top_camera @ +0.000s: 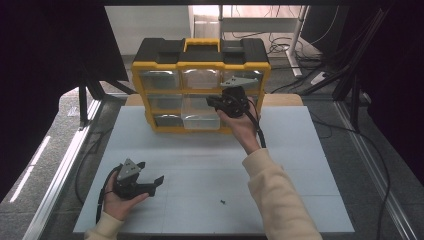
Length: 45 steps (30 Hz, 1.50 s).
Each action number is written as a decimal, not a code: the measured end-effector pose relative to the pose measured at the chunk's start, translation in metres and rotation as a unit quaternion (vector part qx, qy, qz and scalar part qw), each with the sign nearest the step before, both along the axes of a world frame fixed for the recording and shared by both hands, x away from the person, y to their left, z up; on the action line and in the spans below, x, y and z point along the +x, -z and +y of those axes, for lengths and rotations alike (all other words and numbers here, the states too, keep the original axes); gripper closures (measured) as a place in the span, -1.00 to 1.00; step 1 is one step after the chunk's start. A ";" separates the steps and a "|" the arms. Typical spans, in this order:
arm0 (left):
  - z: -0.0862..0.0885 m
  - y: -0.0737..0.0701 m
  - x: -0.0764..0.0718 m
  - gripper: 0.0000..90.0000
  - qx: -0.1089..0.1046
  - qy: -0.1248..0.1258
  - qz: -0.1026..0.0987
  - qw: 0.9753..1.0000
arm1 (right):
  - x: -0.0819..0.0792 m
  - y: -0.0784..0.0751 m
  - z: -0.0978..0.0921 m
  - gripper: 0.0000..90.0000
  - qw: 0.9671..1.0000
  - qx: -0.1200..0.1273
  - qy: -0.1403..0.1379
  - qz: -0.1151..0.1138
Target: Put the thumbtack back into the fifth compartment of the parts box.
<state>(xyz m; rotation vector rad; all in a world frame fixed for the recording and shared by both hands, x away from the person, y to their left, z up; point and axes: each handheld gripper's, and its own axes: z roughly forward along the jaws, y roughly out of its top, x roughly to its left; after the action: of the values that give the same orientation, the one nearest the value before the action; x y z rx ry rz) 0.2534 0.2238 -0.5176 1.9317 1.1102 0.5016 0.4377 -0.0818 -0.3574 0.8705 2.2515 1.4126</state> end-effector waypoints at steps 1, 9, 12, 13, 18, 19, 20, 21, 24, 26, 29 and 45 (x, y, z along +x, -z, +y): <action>0.000 0.000 0.000 -0.71 0.001 0.000 0.000 1.000 | 0.000 0.000 0.000 0.80 1.000 -0.001 0.000 -0.002; 0.000 0.000 0.000 -0.71 0.001 0.003 0.000 1.000 | -0.003 0.002 0.000 -0.26 1.000 -0.002 0.012 -0.007; 0.000 0.000 0.000 -0.71 0.001 0.003 0.000 1.000 | -0.008 0.000 -0.004 -0.30 1.000 0.007 0.008 -0.005; 0.000 0.000 0.000 -0.71 0.000 0.002 0.001 1.000 | -0.010 -0.001 -0.006 -0.30 1.000 0.008 0.008 -0.006; -0.001 0.000 0.000 -0.71 0.001 0.003 0.000 1.000 | -0.022 -0.002 -0.018 -0.31 1.000 0.016 0.001 -0.006; -0.001 0.000 0.000 -0.71 0.001 0.003 0.000 1.000 | -0.024 -0.001 -0.020 -0.31 1.000 0.013 -0.001 -0.007; -0.001 0.000 0.000 -0.71 0.001 0.003 0.000 1.000 | -0.027 -0.001 -0.023 -0.30 1.000 0.013 -0.003 -0.006; -0.001 0.000 0.000 -0.71 0.001 0.003 0.000 1.000 | -0.030 0.000 -0.025 -0.30 1.000 0.013 -0.006 -0.003; 0.000 0.000 0.000 -0.71 0.002 0.002 -0.001 1.000 | -0.038 0.003 -0.033 -0.31 1.000 0.008 -0.012 -0.001; 0.000 0.000 0.000 -0.71 0.002 0.002 -0.001 1.000 | -0.044 0.005 -0.038 -0.32 1.000 0.005 -0.012 0.002; -0.001 0.000 0.000 -0.71 0.002 0.003 -0.001 1.000 | -0.052 0.010 -0.048 -0.33 1.000 0.005 -0.011 0.010; -0.001 -0.001 -0.001 -0.71 0.000 0.000 -0.002 1.000 | -0.094 0.046 -0.091 -0.35 1.000 -0.002 -0.011 0.025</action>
<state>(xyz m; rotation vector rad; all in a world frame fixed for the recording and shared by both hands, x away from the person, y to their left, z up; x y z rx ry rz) 0.2527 0.2224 -0.5170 1.9299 1.1077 0.5045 0.3434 -0.1726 -0.4038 0.8919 2.3072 1.4117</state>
